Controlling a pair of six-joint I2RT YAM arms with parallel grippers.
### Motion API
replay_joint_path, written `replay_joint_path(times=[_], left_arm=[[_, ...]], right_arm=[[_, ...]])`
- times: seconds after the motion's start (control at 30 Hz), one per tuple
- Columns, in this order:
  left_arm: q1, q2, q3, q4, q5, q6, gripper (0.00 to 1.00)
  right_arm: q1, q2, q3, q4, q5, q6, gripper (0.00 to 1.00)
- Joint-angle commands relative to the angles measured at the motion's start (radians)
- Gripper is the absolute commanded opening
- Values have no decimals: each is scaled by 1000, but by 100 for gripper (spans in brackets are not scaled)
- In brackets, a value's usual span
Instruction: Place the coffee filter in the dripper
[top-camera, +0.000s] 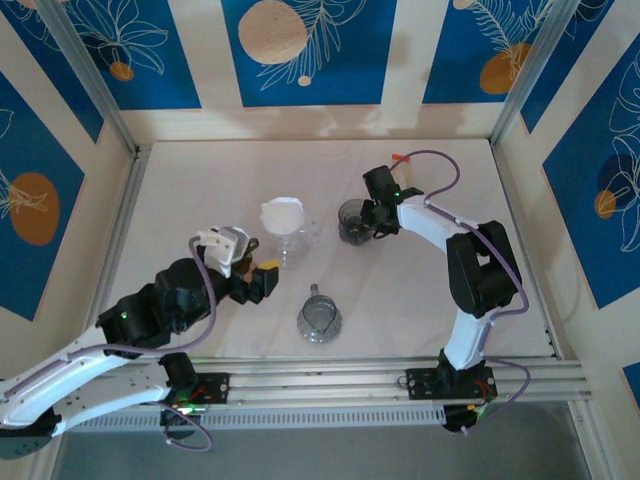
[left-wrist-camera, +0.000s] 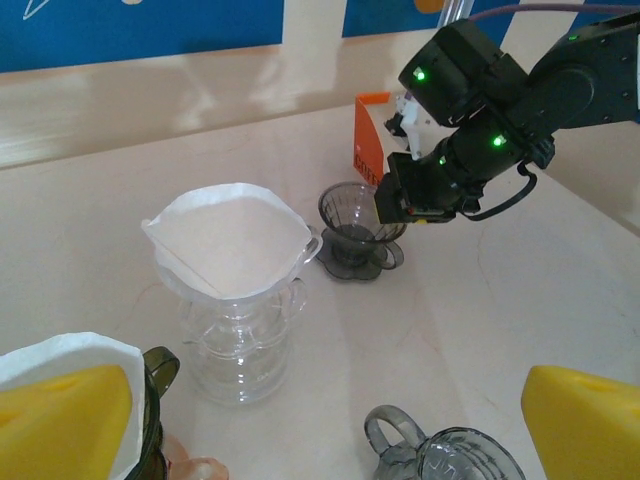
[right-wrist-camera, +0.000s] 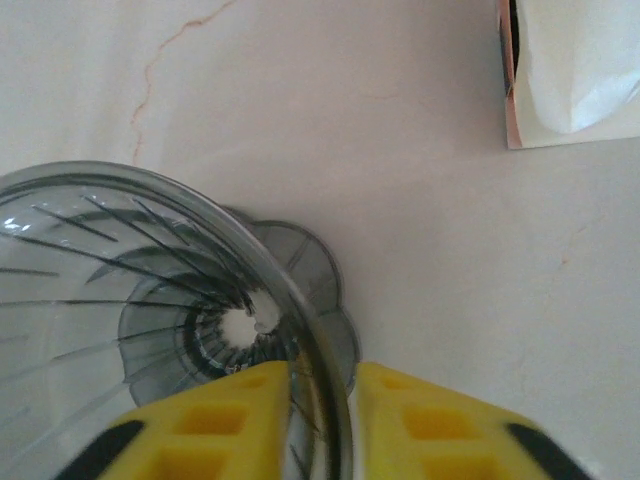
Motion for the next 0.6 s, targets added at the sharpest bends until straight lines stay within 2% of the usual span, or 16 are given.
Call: replay_joint_path(times=[0.0,0.23,0.4,0.57], left_arm=[[-5,-26,-16,32,-20,31,100],[-6,-34,-29,33,-22,35,100],[-6,-38,-31,39,-29,39,100],[-6,-60,-38,48,-50,41,100]], right_arm=[[-12,-4,21,-31,-18,9,15],[-14,-161,-97,-12,-23,-4,1],[-7,-331,-196,-61,-69,-23,0],[28,-519,-235,-181,-138,-56,0]])
